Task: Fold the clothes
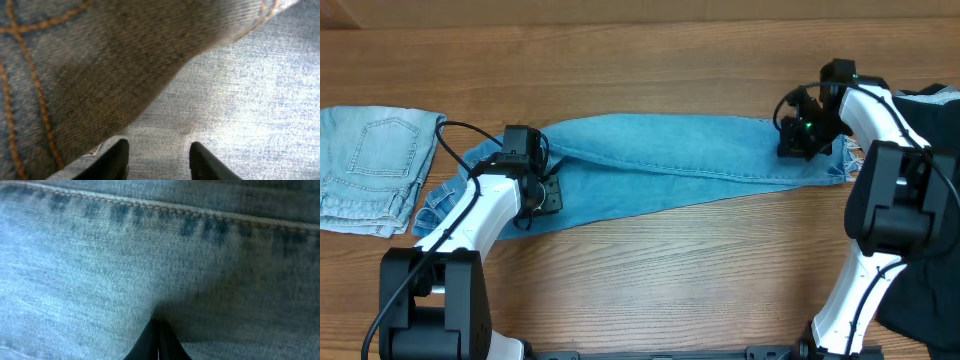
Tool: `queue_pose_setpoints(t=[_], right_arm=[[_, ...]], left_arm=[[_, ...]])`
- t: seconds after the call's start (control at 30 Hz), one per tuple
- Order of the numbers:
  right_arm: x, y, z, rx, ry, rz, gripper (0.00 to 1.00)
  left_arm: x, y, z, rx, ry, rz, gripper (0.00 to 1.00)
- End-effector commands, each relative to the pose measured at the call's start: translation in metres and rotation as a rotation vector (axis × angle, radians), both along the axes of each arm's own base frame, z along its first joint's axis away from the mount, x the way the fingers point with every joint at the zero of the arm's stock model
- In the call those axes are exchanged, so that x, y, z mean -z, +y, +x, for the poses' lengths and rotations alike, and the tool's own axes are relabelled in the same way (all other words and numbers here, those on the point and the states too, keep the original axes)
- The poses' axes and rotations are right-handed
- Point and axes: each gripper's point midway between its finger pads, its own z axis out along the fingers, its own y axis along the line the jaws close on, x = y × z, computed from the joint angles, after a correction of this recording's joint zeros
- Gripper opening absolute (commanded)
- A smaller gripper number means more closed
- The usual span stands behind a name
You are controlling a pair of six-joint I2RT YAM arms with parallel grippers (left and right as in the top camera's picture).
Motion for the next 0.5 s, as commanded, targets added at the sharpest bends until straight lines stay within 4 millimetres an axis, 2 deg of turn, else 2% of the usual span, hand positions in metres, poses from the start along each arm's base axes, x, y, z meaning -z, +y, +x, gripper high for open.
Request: queue_pose_setpoints(t=[0.0,0.07,0.1,0.3,0.33,0.47], right_arm=[[0.047,-0.025,-0.033,0.026,0.095,-0.159,0.04],[0.065,-0.044,-0.049,0.046,0.136,-0.27,0.04],[0.074,-0.064,-0.059,0.069,0.175,-0.347,0.04],[0.079,-0.122,-0.073,0.237,0.193,-0.324,0.04],[0.079,-0.125,-0.073,0.252,0.187,-0.31,0.04],[0.08,-0.112,-0.066,0.229,0.166,-0.282,0.04]], left_arm=[[-0.009,-0.003,0.011,0.01,-0.04,-0.013,0.58],[-0.009,-0.005,0.011,0.016,-0.039,-0.022,0.67],[-0.011,-0.009,0.014,0.021,-0.046,-0.042,0.7],[-0.033,-0.025,0.035,0.079,-0.106,-0.085,0.71],[-0.036,-0.031,0.037,0.111,-0.118,-0.079,0.72],[-0.036,-0.048,0.037,0.157,-0.129,-0.091,0.72]])
